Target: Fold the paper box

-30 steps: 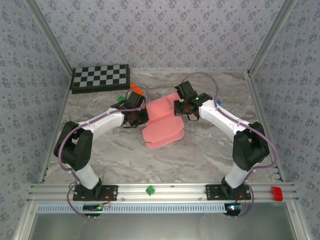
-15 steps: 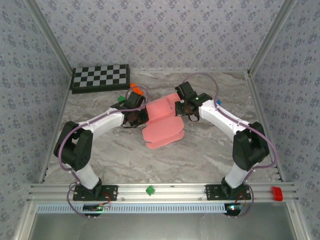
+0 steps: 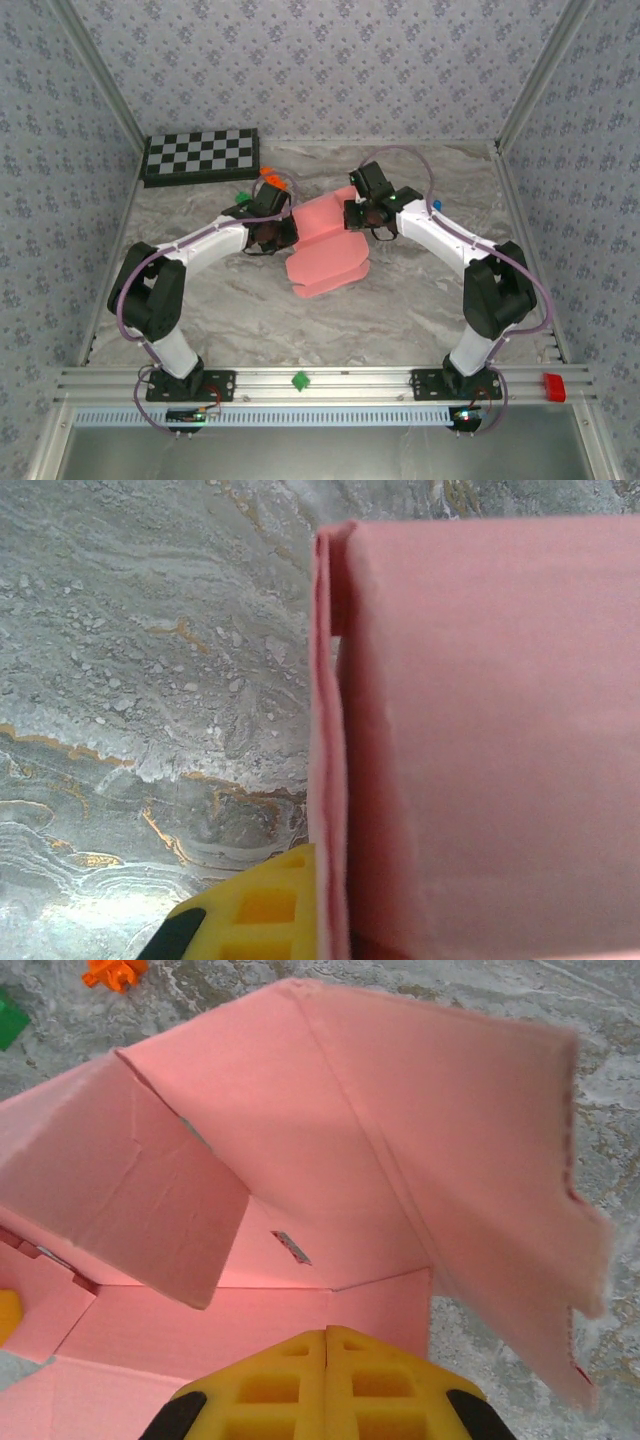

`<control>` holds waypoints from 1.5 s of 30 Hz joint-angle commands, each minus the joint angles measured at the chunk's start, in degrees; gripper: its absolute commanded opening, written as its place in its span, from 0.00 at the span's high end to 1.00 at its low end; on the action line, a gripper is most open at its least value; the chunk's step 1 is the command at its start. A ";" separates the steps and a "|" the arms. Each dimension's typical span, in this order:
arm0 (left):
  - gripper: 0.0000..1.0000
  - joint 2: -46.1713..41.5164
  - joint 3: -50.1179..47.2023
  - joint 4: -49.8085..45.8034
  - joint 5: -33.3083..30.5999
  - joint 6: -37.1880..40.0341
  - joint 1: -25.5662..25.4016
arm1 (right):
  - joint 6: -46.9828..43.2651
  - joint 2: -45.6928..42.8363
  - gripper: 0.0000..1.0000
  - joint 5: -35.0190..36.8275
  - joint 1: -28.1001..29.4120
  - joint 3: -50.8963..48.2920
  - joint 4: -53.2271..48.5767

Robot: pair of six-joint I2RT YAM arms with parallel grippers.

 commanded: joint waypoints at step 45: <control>1.00 -0.20 1.85 1.34 1.59 1.29 0.28 | 1.34 0.59 1.00 4.65 0.12 -1.62 -0.74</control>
